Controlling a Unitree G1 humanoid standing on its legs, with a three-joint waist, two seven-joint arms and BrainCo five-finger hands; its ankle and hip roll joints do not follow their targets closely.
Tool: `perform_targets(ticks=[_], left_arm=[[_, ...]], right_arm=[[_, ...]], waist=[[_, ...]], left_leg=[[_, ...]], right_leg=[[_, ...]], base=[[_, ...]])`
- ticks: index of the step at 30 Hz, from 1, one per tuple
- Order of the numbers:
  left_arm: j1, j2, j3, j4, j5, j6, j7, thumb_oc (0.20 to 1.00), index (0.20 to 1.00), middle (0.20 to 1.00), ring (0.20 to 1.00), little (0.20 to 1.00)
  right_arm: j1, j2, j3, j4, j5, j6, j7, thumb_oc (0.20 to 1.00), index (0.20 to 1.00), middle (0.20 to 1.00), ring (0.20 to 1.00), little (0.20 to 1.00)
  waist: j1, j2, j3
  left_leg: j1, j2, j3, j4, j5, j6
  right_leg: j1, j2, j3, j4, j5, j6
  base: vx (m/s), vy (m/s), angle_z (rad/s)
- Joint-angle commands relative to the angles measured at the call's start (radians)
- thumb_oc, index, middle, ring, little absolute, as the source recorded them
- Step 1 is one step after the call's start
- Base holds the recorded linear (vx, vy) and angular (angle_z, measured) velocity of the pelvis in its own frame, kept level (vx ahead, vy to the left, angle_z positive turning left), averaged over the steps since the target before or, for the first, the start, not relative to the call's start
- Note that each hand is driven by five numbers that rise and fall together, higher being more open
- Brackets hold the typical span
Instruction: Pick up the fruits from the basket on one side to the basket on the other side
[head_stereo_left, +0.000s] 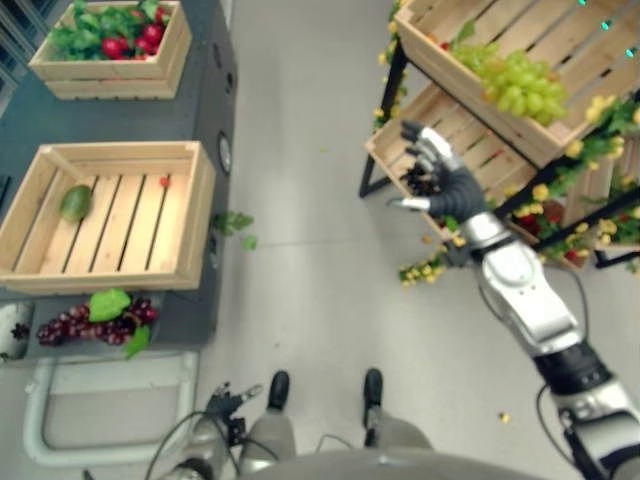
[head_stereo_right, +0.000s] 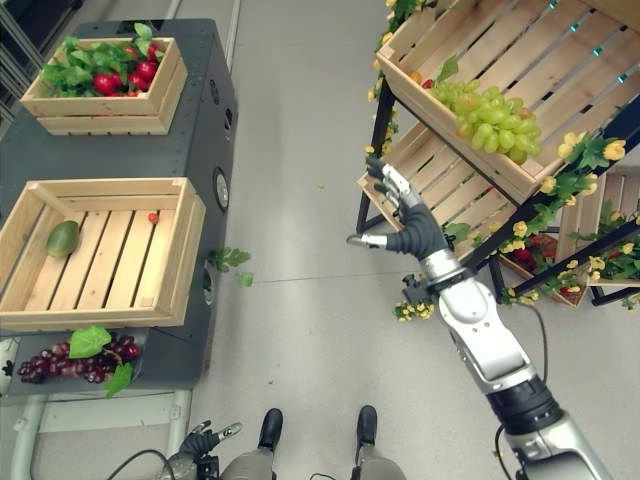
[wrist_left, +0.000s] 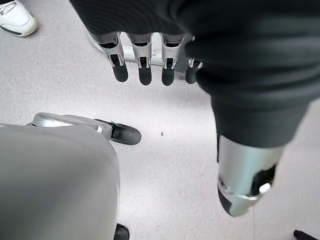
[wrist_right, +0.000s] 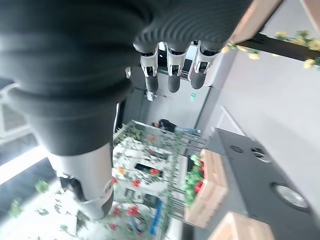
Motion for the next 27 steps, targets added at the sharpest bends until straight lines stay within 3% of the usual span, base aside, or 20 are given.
perform_targets(ticks=[1, 4, 7, 9, 13, 14, 17, 18, 19, 20, 21, 22, 23, 25, 27], left_arm=[[-0.010, 0.025, -0.005, 0.049, -0.034, -0.035, 0.005, 1.000, 1.000, 1.000, 1.000, 1.000], [-0.021, 0.040, 0.005, 0.058, -0.033, -0.044, -0.002, 1.000, 1.000, 1.000, 1.000, 1.000], [-0.005, 0.039, 0.002, 0.054, -0.033, -0.050, -0.015, 1.000, 1.000, 1.000, 1.000, 1.000], [0.000, 0.037, 0.015, 0.066, -0.038, -0.049, -0.022, 1.000, 1.000, 1.000, 1.000, 1.000], [0.028, 0.005, 0.037, 0.054, -0.100, -0.062, -0.025, 1.000, 1.000, 1.000, 1.000, 1.000], [0.025, -0.009, 0.049, 0.055, -0.149, -0.063, -0.033, 1.000, 1.000, 1.000, 1.000, 1.000], [0.034, -0.022, 0.059, 0.056, -0.189, -0.070, -0.034, 1.000, 1.000, 1.000, 1.000, 1.000], [0.040, -0.029, 0.059, 0.052, -0.190, -0.068, -0.038, 1.000, 1.000, 1.000, 1.000, 1.000], [0.042, -0.044, 0.065, 0.065, -0.187, -0.061, -0.042, 1.000, 1.000, 1.000, 1.000, 1.000], [0.041, -0.043, 0.065, 0.065, -0.187, -0.061, -0.042, 1.000, 1.000, 1.000, 1.000, 1.000], [0.039, -0.054, 0.067, 0.077, -0.180, -0.055, -0.043, 1.000, 1.000, 1.000, 1.000, 1.000], [0.039, -0.054, 0.068, 0.077, -0.180, -0.055, -0.043, 1.000, 1.000, 1.000, 1.000, 1.000], [0.041, -0.060, 0.065, 0.075, -0.176, -0.055, -0.041, 1.000, 1.000, 1.000, 1.000, 1.000], [0.058, -0.062, 0.076, 0.071, -0.174, -0.055, -0.047, 1.000, 1.000, 1.000, 1.000, 1.000], [0.071, -0.064, 0.072, 0.071, -0.185, -0.057, -0.055, 1.000, 1.000, 1.000, 1.000, 1.000]], right_arm=[[0.060, 0.013, -0.097, -0.026, -0.067, -0.039, -0.005, 1.000, 1.000, 1.000, 1.000, 1.000], [0.194, 0.033, -0.126, 0.020, -0.089, -0.050, 0.004, 1.000, 1.000, 1.000, 1.000, 1.000], [0.311, 0.061, -0.158, 0.078, -0.083, -0.054, 0.016, 1.000, 1.000, 1.000, 1.000, 1.000], [0.332, 0.064, -0.145, 0.116, -0.116, -0.048, 0.010, 1.000, 1.000, 1.000, 1.000, 1.000], [0.363, 0.061, -0.132, 0.202, -0.106, -0.041, 0.024, 1.000, 1.000, 1.000, 1.000, 1.000], [0.360, 0.054, -0.121, 0.251, -0.110, -0.039, 0.016, 1.000, 1.000, 1.000, 1.000, 1.000], [0.360, 0.060, -0.121, 0.318, -0.085, -0.040, 0.008, 1.000, 1.000, 1.000, 1.000, 1.000], [0.360, 0.061, -0.121, 0.338, -0.089, -0.037, 0.006, 1.000, 1.000, 1.000, 1.000, 1.000], [0.359, 0.071, -0.121, 0.394, -0.099, -0.032, -0.012, 1.000, 1.000, 1.000, 1.000, 1.000], [0.357, 0.071, -0.119, 0.396, -0.099, -0.034, -0.013, 1.000, 1.000, 1.000, 1.000, 1.000], [0.363, 0.084, -0.117, 0.472, -0.116, -0.025, -0.036, 1.000, 1.000, 1.000, 1.000, 1.000], [0.362, 0.084, -0.116, 0.474, -0.116, -0.027, -0.037, 1.000, 1.000, 1.000, 1.000, 1.000], [0.363, 0.094, -0.114, 0.520, -0.120, -0.026, -0.048, 1.000, 1.000, 1.000, 1.000, 1.000], [0.360, 0.105, -0.094, 0.624, -0.148, -0.013, -0.051, 1.000, 1.000, 1.000, 1.000, 1.000], [0.339, 0.125, -0.060, 0.809, -0.161, 0.005, -0.061, 1.000, 1.000, 1.000, 1.000, 1.000]], waist=[[0.002, -0.002, -0.040], [-0.036, 0.010, -0.054], [-0.073, 0.025, -0.071], [-0.078, 0.023, -0.077], [-0.076, 0.038, -0.075], [-0.065, 0.047, -0.057], [-0.057, 0.060, -0.044], [-0.056, 0.065, -0.038], [-0.066, 0.059, -0.028], [-0.065, 0.058, -0.028], [-0.073, 0.052, -0.023], [-0.072, 0.050, -0.023], [-0.079, 0.049, -0.024], [-0.077, 0.050, -0.026], [-0.077, 0.044, -0.044]], left_leg=[[-0.028, -0.082, -0.022, 0.052, -0.063, 0.068], [-0.045, -0.095, -0.087, 0.070, -0.047, 0.055], [-0.052, -0.099, -0.152, 0.096, -0.042, 0.030], [-0.055, -0.098, -0.174, 0.112, -0.042, 0.010], [-0.065, -0.095, -0.202, 0.152, -0.044, -0.022], [-0.089, -0.083, -0.209, 0.165, -0.019, -0.048], [-0.110, -0.056, -0.228, 0.140, 0.021, -0.071], [-0.122, -0.045, -0.213, 0.135, 0.034, -0.073], [-0.145, -0.021, -0.113, 0.131, 0.018, -0.057], [-0.145, -0.021, -0.112, 0.131, 0.017, -0.057], [-0.163, -0.001, 0.024, 0.131, 0.011, -0.040], [-0.163, -0.002, 0.026, 0.133, 0.009, -0.039], [-0.163, 0.002, 0.099, 0.152, 0.007, -0.030], [-0.132, -0.015, 0.131, 0.199, -0.002, -0.026], [-0.077, -0.059, 0.128, 0.223, -0.065, -0.003]], right_leg=[[-0.047, 0.054, 0.131, 0.215, -0.225, 0.025], [-0.018, 0.140, 0.304, 0.255, -0.282, -0.004], [0.020, 0.187, 0.366, 0.286, -0.325, -0.035], [0.044, 0.195, 0.354, 0.278, -0.331, -0.052], [0.093, 0.181, 0.302, 0.234, -0.331, -0.055], [0.102, 0.185, 0.283, 0.217, -0.331, -0.064], [0.118, 0.192, 0.264, 0.183, -0.324, -0.074], [0.123, 0.193, 0.250, 0.168, -0.319, -0.077], [0.125, 0.185, 0.216, 0.152, -0.314, -0.075], [0.125, 0.185, 0.217, 0.151, -0.314, -0.074], [0.131, 0.166, 0.181, 0.128, -0.306, -0.067], [0.132, 0.165, 0.182, 0.127, -0.307, -0.067], [0.129, 0.157, 0.159, 0.121, -0.297, -0.062], [0.122, 0.143, 0.114, 0.103, -0.270, -0.054], [0.090, 0.112, 0.065, 0.078, -0.236, -0.040]], base=[[-0.03, -0.007, 0.77], [0.02, -0.046, 1.24], [0.03, -0.127, 1.35], [-0.01, -0.201, 0.96], [-0.07, -0.230, 0.31], [-0.15, -0.221, 0.61], [-0.18, -0.196, 0.74], [-0.29, -0.241, 0.66], [-0.21, -0.160, 0.39], [-0.25, -0.165, 0.78], [-0.10, -0.073, 0.74], [-0.17, -0.109, 0.73], [-0.13, -0.056, 0.70], [-0.24, -0.072, 0.93], [-0.29, -0.050, 0.61]])
